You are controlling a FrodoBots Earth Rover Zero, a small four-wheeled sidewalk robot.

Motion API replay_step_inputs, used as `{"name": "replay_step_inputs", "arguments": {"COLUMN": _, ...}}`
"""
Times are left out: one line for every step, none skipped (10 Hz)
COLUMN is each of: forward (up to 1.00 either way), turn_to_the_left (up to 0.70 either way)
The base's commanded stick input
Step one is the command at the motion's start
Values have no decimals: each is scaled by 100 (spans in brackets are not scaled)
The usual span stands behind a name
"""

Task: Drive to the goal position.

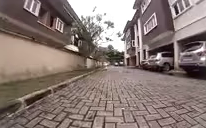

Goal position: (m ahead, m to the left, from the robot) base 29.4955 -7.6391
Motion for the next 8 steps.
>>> {"name": "replay_step_inputs", "arguments": {"forward": 50, "turn_to_the_left": 0}}
{"name": "replay_step_inputs", "arguments": {"forward": 50, "turn_to_the_left": 0}}
{"name": "replay_step_inputs", "arguments": {"forward": 50, "turn_to_the_left": 0}}
{"name": "replay_step_inputs", "arguments": {"forward": 50, "turn_to_the_left": 0}}
{"name": "replay_step_inputs", "arguments": {"forward": 50, "turn_to_the_left": 0}}
{"name": "replay_step_inputs", "arguments": {"forward": 50, "turn_to_the_left": 0}}
{"name": "replay_step_inputs", "arguments": {"forward": 50, "turn_to_the_left": 0}}
{"name": "replay_step_inputs", "arguments": {"forward": 50, "turn_to_the_left": 0}}
